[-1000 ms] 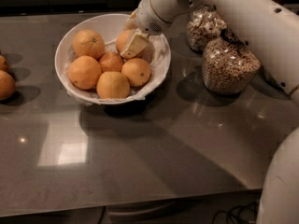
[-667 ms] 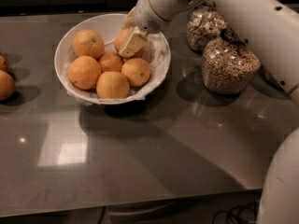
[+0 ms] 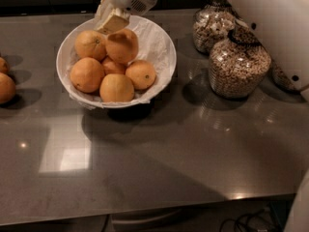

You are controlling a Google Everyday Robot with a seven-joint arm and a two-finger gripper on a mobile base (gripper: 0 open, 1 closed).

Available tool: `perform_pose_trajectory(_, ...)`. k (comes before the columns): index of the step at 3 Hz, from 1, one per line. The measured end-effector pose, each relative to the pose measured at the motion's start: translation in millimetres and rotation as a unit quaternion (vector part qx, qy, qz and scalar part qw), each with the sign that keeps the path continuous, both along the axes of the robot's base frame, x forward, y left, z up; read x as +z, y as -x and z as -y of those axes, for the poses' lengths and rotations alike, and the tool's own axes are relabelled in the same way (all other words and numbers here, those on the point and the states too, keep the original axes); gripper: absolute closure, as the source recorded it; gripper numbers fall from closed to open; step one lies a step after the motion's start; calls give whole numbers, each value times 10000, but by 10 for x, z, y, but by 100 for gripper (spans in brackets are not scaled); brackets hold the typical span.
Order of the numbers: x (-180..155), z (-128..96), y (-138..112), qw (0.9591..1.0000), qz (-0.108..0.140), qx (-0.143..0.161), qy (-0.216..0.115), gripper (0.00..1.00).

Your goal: Pick orange from white bowl

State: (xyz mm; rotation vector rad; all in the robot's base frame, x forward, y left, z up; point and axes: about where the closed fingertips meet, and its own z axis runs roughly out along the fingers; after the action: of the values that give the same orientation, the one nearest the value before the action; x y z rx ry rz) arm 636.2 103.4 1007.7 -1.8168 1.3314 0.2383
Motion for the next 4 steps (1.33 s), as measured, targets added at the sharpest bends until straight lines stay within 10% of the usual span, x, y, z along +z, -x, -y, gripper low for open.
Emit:
perform_pose_trajectory(2, 152, -43, 159, 9997, 212, 85, 8, 100)
perform_pose_trajectory(4, 146, -49, 163, 9997, 207, 89, 9, 57)
